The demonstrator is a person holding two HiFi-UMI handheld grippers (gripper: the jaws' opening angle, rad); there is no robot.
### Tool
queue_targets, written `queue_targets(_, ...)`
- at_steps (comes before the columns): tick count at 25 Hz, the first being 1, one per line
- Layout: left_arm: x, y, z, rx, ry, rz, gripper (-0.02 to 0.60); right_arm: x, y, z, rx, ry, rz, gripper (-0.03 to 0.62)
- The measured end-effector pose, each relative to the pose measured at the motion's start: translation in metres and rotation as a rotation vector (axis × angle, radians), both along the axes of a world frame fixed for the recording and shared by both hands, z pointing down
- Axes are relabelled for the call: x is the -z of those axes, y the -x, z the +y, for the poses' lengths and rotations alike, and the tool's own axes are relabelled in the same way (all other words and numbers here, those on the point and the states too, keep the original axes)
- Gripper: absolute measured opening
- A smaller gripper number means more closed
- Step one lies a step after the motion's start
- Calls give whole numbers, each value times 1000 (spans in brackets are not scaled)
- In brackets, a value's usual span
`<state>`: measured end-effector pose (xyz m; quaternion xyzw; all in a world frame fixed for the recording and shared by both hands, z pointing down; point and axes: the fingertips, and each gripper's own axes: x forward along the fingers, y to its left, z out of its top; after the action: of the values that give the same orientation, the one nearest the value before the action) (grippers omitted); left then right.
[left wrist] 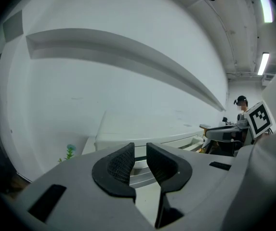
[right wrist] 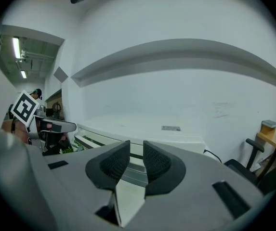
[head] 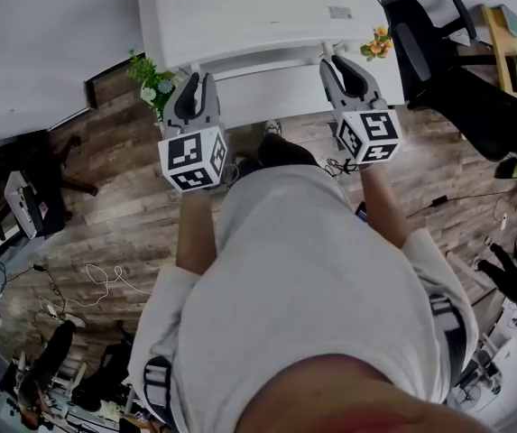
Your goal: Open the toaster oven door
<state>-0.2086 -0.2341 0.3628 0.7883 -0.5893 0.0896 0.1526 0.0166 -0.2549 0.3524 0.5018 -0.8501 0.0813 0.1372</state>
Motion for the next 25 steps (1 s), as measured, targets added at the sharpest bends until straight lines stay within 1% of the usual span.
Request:
queue_targets(5, -2, 0, -8, 19, 25, -9, 87, -3, -8, -14, -21, 26, -2, 86)
queue_targets(13, -11, 4, -18, 37, 86, -13, 130, -16, -12, -28, -47, 121, -59, 99)
queue_targets(19, -15, 8, -22, 50, 116, 12, 135, -23, -18, -33, -85, 164, -69, 115)
queue_targets(25, -19, 11, -24, 67, 138, -4, 135, -29, -19, -39, -86, 200, -63, 132)
